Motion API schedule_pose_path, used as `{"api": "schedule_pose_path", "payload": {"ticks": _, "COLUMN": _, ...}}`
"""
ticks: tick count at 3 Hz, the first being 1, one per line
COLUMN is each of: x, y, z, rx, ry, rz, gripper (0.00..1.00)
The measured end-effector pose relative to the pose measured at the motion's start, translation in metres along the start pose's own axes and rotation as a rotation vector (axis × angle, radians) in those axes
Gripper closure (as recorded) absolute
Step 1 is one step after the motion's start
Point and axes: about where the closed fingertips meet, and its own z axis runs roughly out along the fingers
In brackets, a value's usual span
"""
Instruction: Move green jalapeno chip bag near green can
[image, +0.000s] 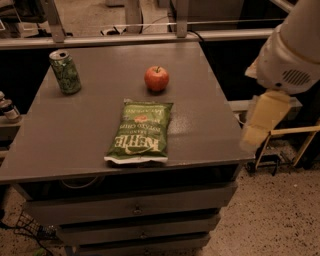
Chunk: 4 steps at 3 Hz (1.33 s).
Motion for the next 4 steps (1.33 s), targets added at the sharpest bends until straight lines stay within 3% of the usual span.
{"api": "schedule_pose_path", "payload": {"ticks": 1, "x": -0.063, "y": 0.005, "z": 0.043, "rx": -0.026, "ry": -0.043, "rz": -0.008, "gripper": 0.0}}
{"api": "schedule_pose_path", "payload": {"ticks": 2, "x": -0.136, "y": 0.001, "z": 0.074, "rx": -0.056, "ry": -0.199, "rz": 0.008, "gripper": 0.0}}
{"api": "schedule_pose_path", "payload": {"ticks": 3, "x": -0.136, "y": 0.001, "z": 0.074, "rx": -0.056, "ry": -0.199, "rz": 0.008, "gripper": 0.0}}
{"api": "schedule_pose_path", "payload": {"ticks": 4, "x": -0.156, "y": -0.015, "z": 0.088, "rx": -0.06, "ry": -0.208, "rz": 0.097, "gripper": 0.0}}
